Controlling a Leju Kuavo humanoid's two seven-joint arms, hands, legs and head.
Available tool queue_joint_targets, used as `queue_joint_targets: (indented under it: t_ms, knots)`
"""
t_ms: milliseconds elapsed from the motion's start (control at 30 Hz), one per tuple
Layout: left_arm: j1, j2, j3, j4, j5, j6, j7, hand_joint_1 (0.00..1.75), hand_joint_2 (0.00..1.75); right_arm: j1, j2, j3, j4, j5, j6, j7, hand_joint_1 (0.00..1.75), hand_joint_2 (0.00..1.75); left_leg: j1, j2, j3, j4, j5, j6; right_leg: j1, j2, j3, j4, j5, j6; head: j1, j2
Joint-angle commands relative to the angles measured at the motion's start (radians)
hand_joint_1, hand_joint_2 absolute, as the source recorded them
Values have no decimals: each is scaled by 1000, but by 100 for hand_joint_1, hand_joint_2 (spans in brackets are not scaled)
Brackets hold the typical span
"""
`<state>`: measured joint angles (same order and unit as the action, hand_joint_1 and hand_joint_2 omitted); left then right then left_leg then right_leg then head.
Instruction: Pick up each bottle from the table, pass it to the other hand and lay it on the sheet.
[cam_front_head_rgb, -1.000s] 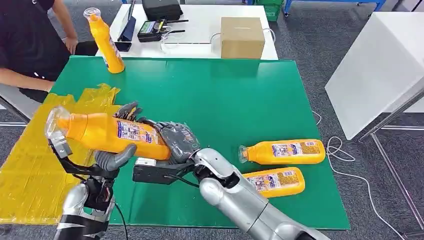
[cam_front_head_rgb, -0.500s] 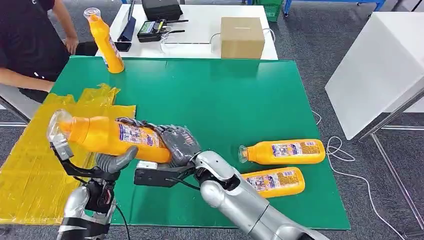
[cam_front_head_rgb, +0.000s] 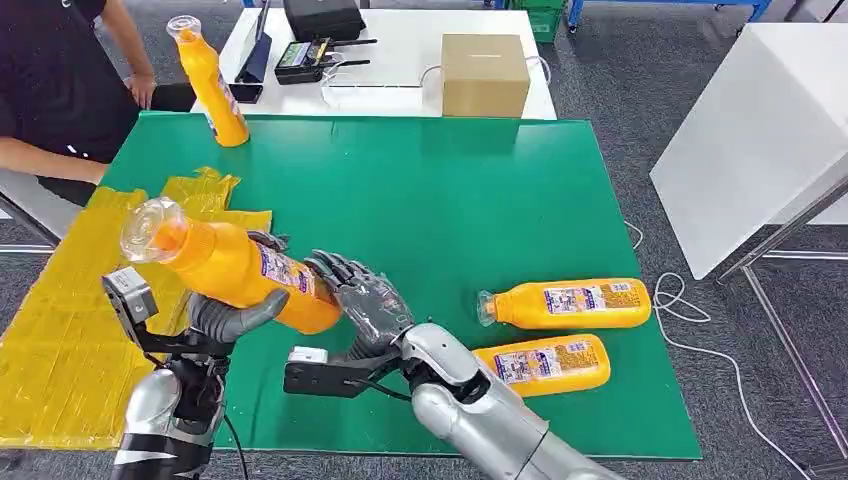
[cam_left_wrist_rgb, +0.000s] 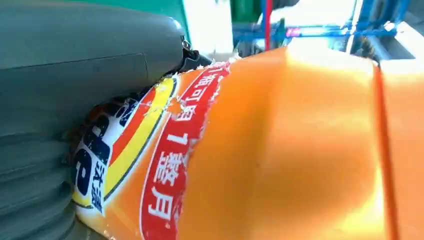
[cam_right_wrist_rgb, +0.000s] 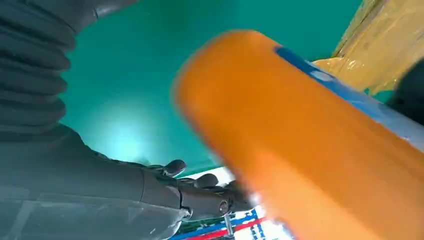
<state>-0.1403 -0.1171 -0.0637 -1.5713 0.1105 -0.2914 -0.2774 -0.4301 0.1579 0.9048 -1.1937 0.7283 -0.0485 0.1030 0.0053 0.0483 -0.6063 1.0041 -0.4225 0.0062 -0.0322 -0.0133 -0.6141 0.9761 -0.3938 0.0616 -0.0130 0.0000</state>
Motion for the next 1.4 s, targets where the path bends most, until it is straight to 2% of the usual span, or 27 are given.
queue_joint_targets:
  t_ms: [33,100,167,267,433,500,600,700,767,933,967,1000,1233,1267,1300,1400]
  knots:
    - [-4,12,208,-49,-307,197,-146,175,175,156,-183,-128,-382,57,-10,6,0,0,2,-6,3,0,-1,0,1,-2,4,-1,-2,-3,0,0]
    - [14,21,243,-50,-439,277,-197,175,175,202,-203,-154,-465,88,-18,-3,0,0,2,-5,3,0,-1,0,1,-2,3,0,-1,-3,-1,0]
    - [38,40,259,-43,-645,424,-249,175,175,231,-244,-180,-549,97,-26,-8,0,0,1,-5,2,0,-2,0,1,-1,3,-1,-1,-3,0,0]
    - [76,99,243,12,-939,655,-250,175,175,249,-306,-217,-625,81,-16,-24,0,0,1,-6,4,0,-2,0,1,-1,5,-1,-2,-3,0,0]
    - [73,99,240,22,-936,662,-254,175,175,249,-304,-221,-619,79,-14,-26,0,0,0,-4,1,0,-1,0,0,-1,2,-1,-1,-2,0,0]
    - [79,139,217,67,-1123,739,-171,175,175,255,-328,-220,-630,77,-19,-25,0,0,0,-5,2,-1,-1,0,0,-2,2,-1,-1,-3,0,0]
    - [56,238,169,294,-1414,833,-38,175,175,315,-436,-270,-693,64,-29,-32,0,0,0,-6,4,-2,-1,0,0,-2,5,-2,-1,-3,0,0]
    - [-6,290,124,509,-1511,839,18,175,175,370,-493,-326,-725,60,-32,-43,0,0,0,-9,7,-4,0,0,0,-5,8,-3,-2,-3,-1,0]
    - [-54,301,102,623,-1500,813,23,175,175,393,-527,-351,-739,66,-19,-42,0,0,0,-11,7,-3,0,0,0,-6,8,-3,-2,-4,0,0]
    - [-88,306,63,703,-1517,781,41,175,175,474,-618,-420,-793,70,-19,-44,0,0,1,-10,4,-1,-1,0,1,-6,6,-2,-2,-3,0,0]
    - [-90,309,59,715,-1516,771,46,175,175,494,-636,-438,-807,68,-15,-47,0,175,0,-7,3,-1,0,0,0,-5,4,-1,-2,-2,0,0]
    - [-94,312,60,726,-1505,764,52,175,175,517,-649,-461,-820,68,-10,-52,0,175,1,-10,5,0,-1,0,1,-6,7,-1,-3,-3,0,0]
    - [-118,318,58,760,-1483,737,68,175,175,588,-702,-531,-834,69,35,-58,0,175,0,-7,5,0,-3,-1,0,-2,6,-1,-1,-5,-1,0]
    - [-124,322,49,765,-1507,746,89,30,175,593,-711,-538,-830,69,49,-58,0,175,-1,-7,4,-1,-2,-1,-1,-3,5,-1,-1,-3,0,0]
    - [-136,318,48,777,-1514,741,104,0,175,600,-715,-548,-821,70,59,-58,0,175,0,-8,5,-1,-2,-1,0,-4,7,-1,-1,-4,-1,0]
    - [-142,317,49,782,-1514,732,109,0,175,603,-712,-552,-814,70,59,-60,0,175,0,-8,6,-1,-2,-1,0,-2,7,-2,-1,-3,0,0]
